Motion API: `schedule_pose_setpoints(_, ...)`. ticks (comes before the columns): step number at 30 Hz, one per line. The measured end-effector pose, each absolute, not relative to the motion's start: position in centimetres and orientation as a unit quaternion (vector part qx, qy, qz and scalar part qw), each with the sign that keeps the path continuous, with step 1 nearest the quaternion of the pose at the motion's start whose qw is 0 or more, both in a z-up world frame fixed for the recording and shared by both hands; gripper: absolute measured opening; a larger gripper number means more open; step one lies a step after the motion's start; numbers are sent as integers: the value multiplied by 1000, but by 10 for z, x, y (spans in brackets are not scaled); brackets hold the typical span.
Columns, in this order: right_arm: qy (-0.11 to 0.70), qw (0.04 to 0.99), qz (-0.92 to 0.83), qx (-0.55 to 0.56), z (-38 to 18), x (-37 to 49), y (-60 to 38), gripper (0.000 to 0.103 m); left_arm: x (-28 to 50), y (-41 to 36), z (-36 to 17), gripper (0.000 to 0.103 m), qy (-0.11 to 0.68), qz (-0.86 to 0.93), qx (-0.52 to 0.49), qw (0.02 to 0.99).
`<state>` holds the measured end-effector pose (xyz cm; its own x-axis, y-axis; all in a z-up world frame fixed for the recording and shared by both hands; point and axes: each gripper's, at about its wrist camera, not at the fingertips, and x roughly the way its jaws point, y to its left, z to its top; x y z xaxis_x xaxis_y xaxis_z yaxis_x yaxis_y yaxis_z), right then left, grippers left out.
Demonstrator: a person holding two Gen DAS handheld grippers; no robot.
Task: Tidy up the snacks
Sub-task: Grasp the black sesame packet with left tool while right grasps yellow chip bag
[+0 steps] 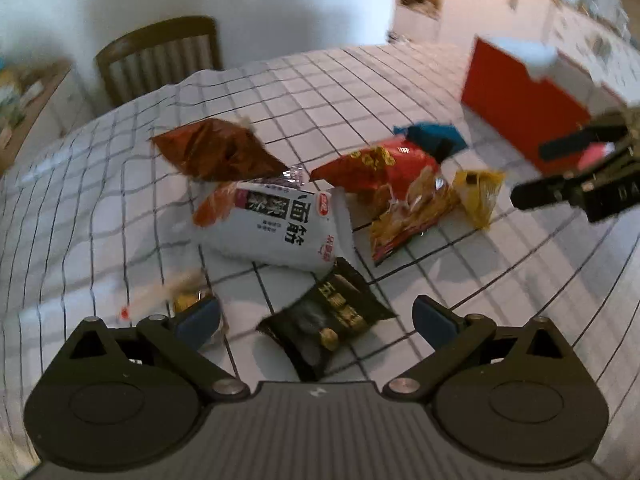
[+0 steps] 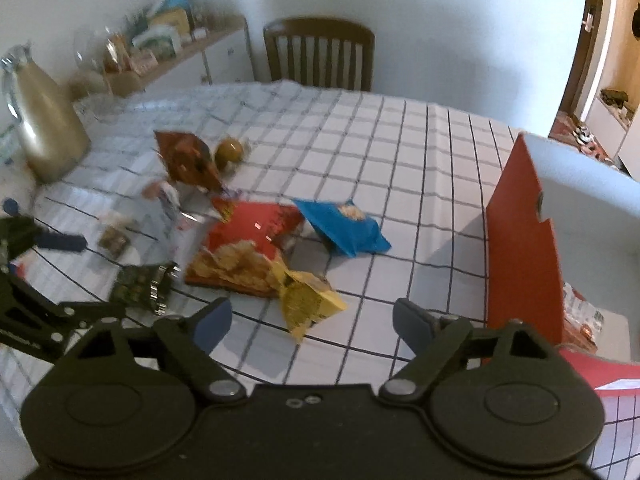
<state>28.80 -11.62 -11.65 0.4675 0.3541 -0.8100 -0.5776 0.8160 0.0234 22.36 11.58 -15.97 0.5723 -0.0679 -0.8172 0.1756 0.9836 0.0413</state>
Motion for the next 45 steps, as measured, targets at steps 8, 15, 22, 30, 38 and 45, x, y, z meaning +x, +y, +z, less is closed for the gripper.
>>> schedule_pose_setpoints(8,462,836,266,-126,-143,303,-105,79,243,108,-185,103,482,-170,153,846)
schedule_pose_setpoints(15,483,828,260,-118,-159,315,-95,73,253,109,-194,93,486,-197,157,837)
schedule_pose_setpoints(22,492,827,250,-106,-167,318,-90,55,256,115,-192,68,494,-220,131,831)
schedule_pose_setpoints(30,488,835,235,-95,-162,316,-96,40,256,118,-187,49,506,-198,109,832)
schedule_pose_setpoints(38,479,844,227,-83,-154,306,-110,30,247,111,-184,33,522,-147,42,839)
schedule_pose_setpoints(45,468,848,239,-71,-137,286,-126,28,239,102,-172,32,521,-103,-2,847)
